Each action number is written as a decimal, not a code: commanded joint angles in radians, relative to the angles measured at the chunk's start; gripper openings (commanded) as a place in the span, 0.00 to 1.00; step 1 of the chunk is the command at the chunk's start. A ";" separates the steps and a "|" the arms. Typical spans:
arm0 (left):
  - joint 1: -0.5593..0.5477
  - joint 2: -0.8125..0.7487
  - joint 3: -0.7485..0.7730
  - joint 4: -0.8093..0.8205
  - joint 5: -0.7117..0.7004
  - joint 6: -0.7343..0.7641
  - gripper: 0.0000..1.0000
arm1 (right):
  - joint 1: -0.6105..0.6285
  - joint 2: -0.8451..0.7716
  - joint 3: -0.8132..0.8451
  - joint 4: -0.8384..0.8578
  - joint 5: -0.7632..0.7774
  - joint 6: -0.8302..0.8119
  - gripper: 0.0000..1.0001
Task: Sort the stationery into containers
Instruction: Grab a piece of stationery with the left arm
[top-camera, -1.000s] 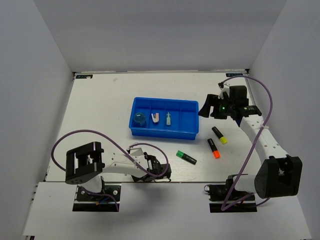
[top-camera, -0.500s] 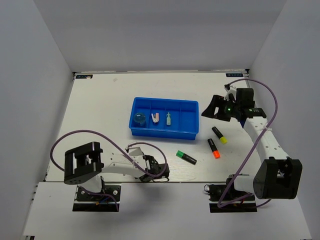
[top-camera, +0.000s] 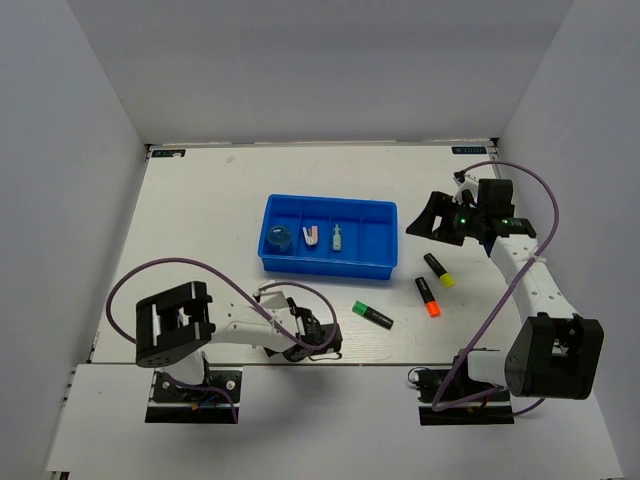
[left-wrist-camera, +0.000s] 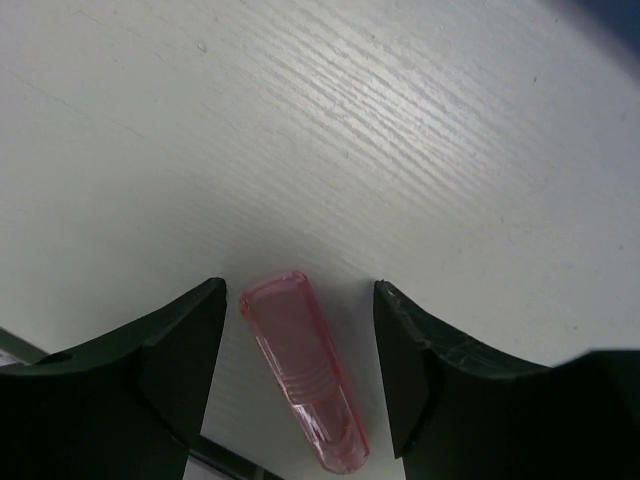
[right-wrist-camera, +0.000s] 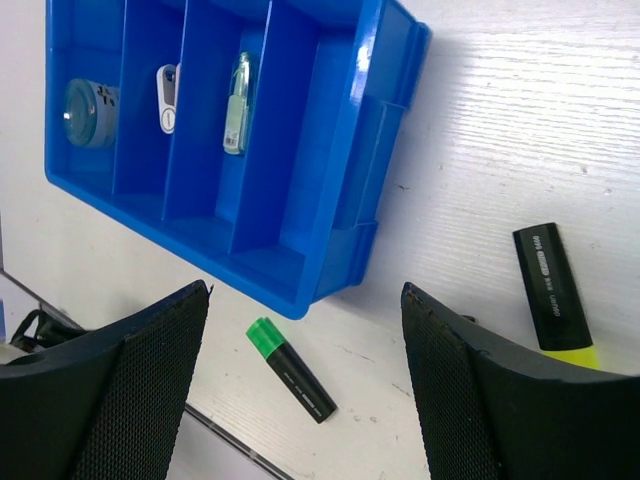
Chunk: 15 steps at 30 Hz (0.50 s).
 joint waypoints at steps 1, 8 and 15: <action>-0.045 0.059 -0.001 0.137 0.162 -0.540 0.70 | -0.034 -0.028 -0.002 0.014 -0.030 0.003 0.80; -0.060 0.100 0.008 0.155 0.191 -0.597 0.62 | -0.058 -0.036 -0.002 0.011 -0.046 0.007 0.80; -0.040 0.088 -0.068 0.211 0.216 -0.614 0.47 | -0.083 -0.031 -0.003 0.011 -0.066 0.010 0.80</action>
